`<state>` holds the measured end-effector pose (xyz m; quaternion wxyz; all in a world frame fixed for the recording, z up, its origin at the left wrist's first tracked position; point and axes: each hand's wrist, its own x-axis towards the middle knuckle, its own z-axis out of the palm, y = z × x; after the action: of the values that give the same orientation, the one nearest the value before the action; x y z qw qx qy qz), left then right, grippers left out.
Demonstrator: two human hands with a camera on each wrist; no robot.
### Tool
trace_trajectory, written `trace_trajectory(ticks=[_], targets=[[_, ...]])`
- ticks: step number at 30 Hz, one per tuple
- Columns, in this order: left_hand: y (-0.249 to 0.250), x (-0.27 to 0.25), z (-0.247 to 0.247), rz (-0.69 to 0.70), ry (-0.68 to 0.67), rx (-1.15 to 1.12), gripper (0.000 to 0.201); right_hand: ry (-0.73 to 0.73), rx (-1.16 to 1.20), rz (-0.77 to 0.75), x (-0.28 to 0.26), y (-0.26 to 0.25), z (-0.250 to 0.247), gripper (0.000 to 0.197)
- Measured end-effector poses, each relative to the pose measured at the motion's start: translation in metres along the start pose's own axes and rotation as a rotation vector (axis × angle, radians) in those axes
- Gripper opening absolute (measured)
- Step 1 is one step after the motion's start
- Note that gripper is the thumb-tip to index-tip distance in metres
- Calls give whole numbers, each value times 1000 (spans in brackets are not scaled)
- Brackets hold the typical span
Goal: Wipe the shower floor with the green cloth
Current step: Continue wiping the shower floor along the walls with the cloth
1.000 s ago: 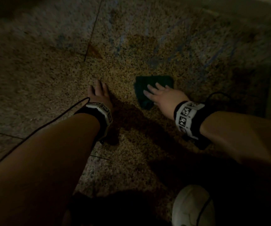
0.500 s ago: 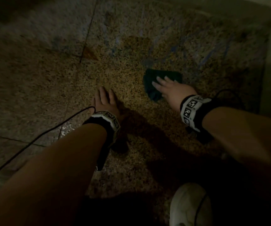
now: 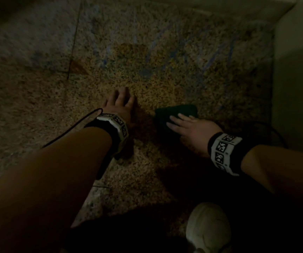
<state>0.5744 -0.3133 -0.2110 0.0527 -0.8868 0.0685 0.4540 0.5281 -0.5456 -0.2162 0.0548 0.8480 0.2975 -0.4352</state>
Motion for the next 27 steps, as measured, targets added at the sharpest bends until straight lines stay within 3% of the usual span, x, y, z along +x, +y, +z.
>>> trace_trajectory(ticks=[5, 10, 15, 20, 27], targets=[[13, -1, 4, -41, -54, 14, 101, 87, 42, 59, 13, 19, -16, 74], [22, 0, -2, -52, -36, 129, 90, 49, 163, 162, 31, 32, -41, 64], [28, 5, -5, 30, 2, 142, 90, 101, 142, 145, 23, 23, -19, 71], [40, 5, -9, 58, -5, 180, 83, 18, 75, 103, -11, 17, 27, 74], [51, 7, -9, 36, -39, 121, 85, 27, 108, 131, -14, 30, 6, 89]])
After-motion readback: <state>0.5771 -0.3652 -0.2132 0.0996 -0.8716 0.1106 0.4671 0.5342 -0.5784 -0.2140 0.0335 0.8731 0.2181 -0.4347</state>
